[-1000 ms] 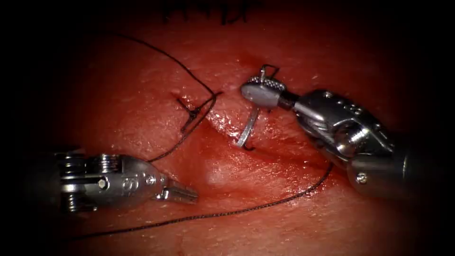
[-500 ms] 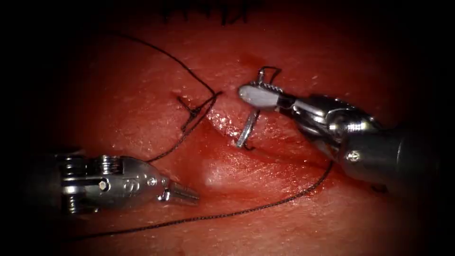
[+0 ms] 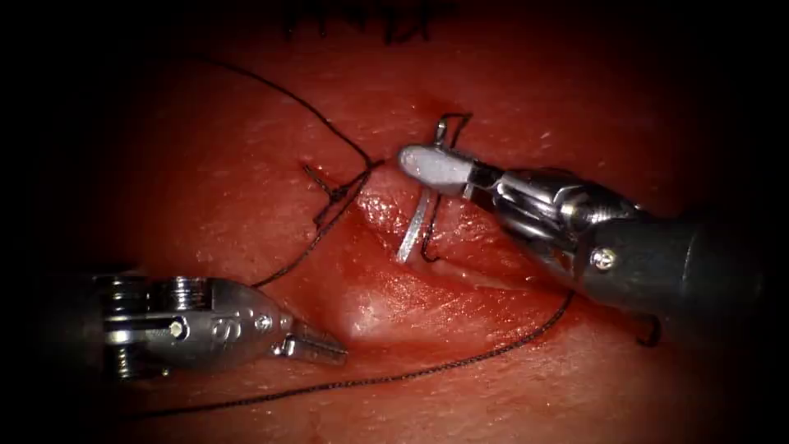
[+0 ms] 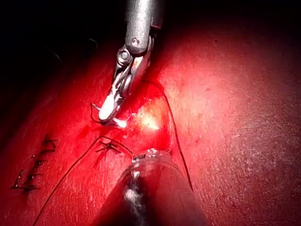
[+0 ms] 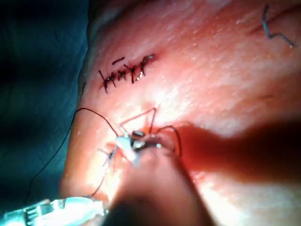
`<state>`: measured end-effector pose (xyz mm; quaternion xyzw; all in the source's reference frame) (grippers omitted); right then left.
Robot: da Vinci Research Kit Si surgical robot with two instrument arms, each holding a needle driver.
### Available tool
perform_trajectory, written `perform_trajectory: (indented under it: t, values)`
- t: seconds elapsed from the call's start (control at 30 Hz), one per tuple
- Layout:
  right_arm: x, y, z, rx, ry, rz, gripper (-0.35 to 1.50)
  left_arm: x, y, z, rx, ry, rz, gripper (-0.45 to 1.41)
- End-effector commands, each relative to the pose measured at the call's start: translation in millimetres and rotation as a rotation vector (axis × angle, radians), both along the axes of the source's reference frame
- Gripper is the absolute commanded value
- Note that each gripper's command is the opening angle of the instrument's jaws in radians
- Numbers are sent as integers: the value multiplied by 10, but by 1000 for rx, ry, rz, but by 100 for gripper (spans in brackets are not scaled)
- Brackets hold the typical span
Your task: Wound Closure
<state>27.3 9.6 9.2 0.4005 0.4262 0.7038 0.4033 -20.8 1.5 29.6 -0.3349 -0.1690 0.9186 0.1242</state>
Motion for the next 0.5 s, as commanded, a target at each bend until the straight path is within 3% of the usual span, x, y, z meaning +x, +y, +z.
perform_trajectory:
  t: [0.03, 0.5]
  values:
    - [6, -3, 3, 24, 4, -4, -35, -6, -1, 5, 0, 0, 1, -45]
    - [11, -11, 0, 96, 73, -5, -35, -6, -1, 5, 0, 0, 1, -45]
